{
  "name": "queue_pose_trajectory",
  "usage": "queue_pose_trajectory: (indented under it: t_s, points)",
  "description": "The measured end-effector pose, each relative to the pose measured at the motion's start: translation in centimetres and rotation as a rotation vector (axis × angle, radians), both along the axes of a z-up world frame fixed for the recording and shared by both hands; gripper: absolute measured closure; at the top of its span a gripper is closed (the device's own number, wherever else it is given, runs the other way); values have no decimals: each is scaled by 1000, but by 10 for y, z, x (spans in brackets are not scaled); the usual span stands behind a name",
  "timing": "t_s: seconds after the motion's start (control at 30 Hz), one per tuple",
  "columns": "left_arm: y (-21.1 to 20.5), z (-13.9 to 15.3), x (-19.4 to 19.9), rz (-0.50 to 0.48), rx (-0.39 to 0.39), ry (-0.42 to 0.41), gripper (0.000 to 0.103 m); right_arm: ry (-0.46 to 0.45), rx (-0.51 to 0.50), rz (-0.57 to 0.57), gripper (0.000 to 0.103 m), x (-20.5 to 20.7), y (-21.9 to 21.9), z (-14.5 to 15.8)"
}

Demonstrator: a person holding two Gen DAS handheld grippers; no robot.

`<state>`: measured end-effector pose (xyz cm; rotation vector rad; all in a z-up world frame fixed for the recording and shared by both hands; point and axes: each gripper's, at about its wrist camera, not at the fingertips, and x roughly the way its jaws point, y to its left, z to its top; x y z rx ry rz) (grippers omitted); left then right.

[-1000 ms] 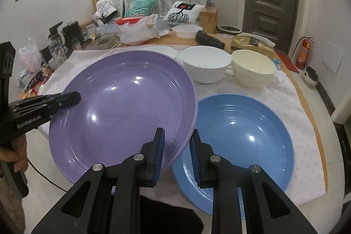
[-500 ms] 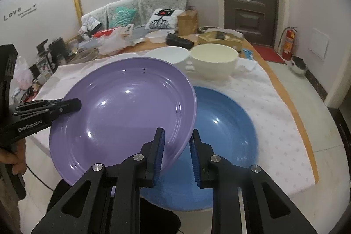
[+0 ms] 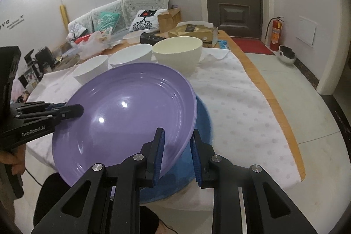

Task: Organize plates and bowls
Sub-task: 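Lower the purple plate onto the blue plate and open both tools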

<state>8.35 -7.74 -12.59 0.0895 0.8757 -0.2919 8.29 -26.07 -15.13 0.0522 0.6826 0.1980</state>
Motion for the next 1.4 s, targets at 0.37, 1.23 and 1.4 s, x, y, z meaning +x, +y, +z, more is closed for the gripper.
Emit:
queue_pose_trajectory:
  t_s: [0.37, 1.23, 1.4]
  points:
    - [-13, -10, 5, -20, 65, 8, 89, 34, -8, 3, 84, 9, -8, -11]
    - [-15, -10, 5, -34, 60, -7, 78, 87, -112, 5, 60, 14, 5, -16]
    - [-6, -3, 7, -32, 17, -7, 72, 82, -81, -6, 54, 17, -5, -12]
